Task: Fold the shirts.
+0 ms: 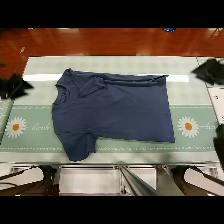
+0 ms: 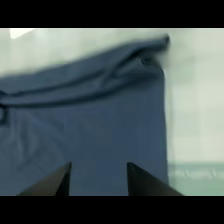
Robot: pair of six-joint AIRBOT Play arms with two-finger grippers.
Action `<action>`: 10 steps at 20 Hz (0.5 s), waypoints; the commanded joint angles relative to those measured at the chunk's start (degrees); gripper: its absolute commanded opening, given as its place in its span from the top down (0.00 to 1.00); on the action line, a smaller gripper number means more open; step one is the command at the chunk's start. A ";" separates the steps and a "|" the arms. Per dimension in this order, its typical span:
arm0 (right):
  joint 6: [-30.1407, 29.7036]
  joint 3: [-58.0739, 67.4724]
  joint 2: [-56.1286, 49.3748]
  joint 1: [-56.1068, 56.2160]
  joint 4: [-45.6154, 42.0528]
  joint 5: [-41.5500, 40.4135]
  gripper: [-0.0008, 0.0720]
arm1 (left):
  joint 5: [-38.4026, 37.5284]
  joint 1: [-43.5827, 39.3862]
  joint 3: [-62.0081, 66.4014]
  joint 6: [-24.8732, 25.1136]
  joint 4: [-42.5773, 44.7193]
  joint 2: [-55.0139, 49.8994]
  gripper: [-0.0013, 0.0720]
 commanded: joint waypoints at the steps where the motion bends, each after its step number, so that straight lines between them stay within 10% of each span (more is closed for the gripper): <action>1: -1.84 -19.69 12.74 -2.67 1.40 -2.27 0.43 | -1.07 8.59 -19.56 0.79 -2.64 7.34 0.29; 10: -5.92 -47.01 29.70 -4.72 12.39 -4.46 0.43 | 0.39 15.02 -36.33 10.73 -8.50 7.32 0.29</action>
